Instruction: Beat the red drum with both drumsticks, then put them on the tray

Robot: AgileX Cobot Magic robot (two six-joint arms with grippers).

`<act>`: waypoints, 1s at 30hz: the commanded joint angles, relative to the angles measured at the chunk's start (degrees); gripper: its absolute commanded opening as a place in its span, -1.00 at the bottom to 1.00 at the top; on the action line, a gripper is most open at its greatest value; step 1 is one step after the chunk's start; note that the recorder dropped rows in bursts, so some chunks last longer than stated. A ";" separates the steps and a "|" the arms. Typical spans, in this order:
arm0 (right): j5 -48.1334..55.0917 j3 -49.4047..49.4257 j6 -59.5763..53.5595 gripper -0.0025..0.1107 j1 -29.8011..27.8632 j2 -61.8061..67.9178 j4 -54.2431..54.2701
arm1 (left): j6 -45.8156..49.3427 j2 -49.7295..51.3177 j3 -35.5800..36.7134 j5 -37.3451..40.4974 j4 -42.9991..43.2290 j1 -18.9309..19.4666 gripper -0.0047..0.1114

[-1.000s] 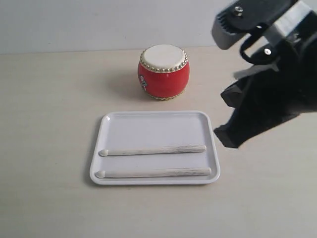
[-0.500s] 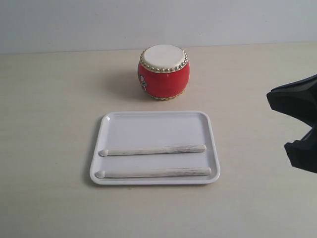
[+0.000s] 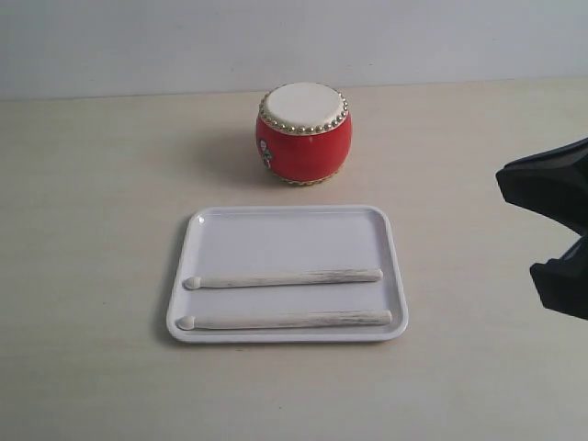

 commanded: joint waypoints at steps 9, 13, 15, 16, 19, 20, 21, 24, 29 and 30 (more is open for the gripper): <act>-0.55 0.34 0.18 -0.96 -0.17 -0.22 0.51 | 1.21 -11.15 11.04 -1.12 10.96 -1.56 -0.92; -0.55 0.34 0.18 -0.96 -0.17 -0.22 0.51 | 1.21 -11.15 12.32 -3.75 6.23 -1.56 -0.92; -0.55 0.34 0.18 -0.96 -0.17 -0.22 0.51 | 1.21 -11.15 11.12 -6.49 3.91 -1.56 -0.92; -0.55 0.34 0.18 -0.96 -0.17 -0.22 0.51 | 1.21 -11.15 10.33 -8.11 2.73 -1.56 -0.92; -0.53 0.34 0.18 -0.96 -0.17 -0.22 0.63 | 1.21 -11.15 7.72 -12.43 0.69 -1.56 -0.92; -0.53 0.34 0.18 -0.96 -0.17 -0.22 0.63 | 1.21 -11.15 6.87 -13.19 0.69 -1.56 -0.92; -0.53 0.34 0.18 -0.96 -0.17 -0.22 0.63 | 1.21 -11.15 6.12 -13.49 0.96 -1.56 -0.92; -0.53 0.34 0.18 -0.96 -0.17 -0.22 0.63 | 1.21 -11.15 5.01 -14.17 1.38 -1.56 -0.92; -0.53 0.34 0.18 -0.96 -0.17 -0.22 0.75 | -1.95 -11.15 5.48 -11.48 9.66 -1.56 -0.92; -0.53 0.34 0.18 -0.96 -0.17 -0.22 0.75 | -6.48 -11.15 5.76 -8.96 18.71 -1.56 -0.92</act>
